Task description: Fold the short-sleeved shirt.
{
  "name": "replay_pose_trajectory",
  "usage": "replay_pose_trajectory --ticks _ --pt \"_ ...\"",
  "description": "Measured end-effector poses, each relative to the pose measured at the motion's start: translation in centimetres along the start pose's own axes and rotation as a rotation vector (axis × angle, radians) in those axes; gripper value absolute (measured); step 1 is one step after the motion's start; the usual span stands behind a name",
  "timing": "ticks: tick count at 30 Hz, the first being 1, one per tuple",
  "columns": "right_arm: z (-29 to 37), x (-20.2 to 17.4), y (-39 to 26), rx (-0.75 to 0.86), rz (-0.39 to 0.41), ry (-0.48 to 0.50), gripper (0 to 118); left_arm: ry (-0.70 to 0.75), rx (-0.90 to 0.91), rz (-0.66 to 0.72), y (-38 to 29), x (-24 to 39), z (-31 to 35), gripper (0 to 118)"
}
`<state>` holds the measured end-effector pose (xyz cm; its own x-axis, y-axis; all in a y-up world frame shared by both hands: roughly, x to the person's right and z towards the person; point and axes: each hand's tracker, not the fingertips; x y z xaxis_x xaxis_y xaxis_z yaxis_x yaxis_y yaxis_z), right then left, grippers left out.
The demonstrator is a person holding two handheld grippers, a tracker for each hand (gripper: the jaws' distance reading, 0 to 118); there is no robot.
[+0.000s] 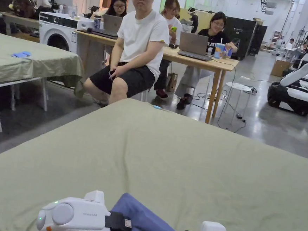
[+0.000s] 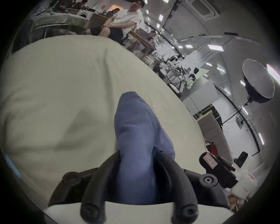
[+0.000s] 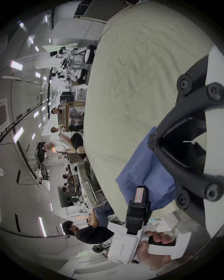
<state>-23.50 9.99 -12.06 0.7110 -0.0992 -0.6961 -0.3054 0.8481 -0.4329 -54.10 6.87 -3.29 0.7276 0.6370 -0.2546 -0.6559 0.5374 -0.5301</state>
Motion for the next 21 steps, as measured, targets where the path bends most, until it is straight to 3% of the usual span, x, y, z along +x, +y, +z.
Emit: replay_pose_trajectory --ticks 10,17,19,20,21 --pt "-3.5 -6.3 2.3 0.003 0.078 0.032 0 0.105 -0.039 -0.025 6.2 -8.1 2.1 22" --pt "-4.3 -6.2 2.3 -0.015 0.091 0.030 0 0.084 -0.030 -0.027 5.8 -8.6 1.8 23" --pt "-4.1 -6.3 2.3 -0.018 0.093 0.030 0 0.075 -0.027 -0.036 5.9 -8.7 2.1 35" --pt "-4.1 -6.3 2.3 -0.018 0.092 0.032 0 0.083 -0.019 -0.049 6.0 -8.6 2.4 53" --pt "-4.2 -6.3 2.3 -0.019 0.092 0.033 0 0.135 0.008 -0.073 6.1 -8.6 3.0 63"
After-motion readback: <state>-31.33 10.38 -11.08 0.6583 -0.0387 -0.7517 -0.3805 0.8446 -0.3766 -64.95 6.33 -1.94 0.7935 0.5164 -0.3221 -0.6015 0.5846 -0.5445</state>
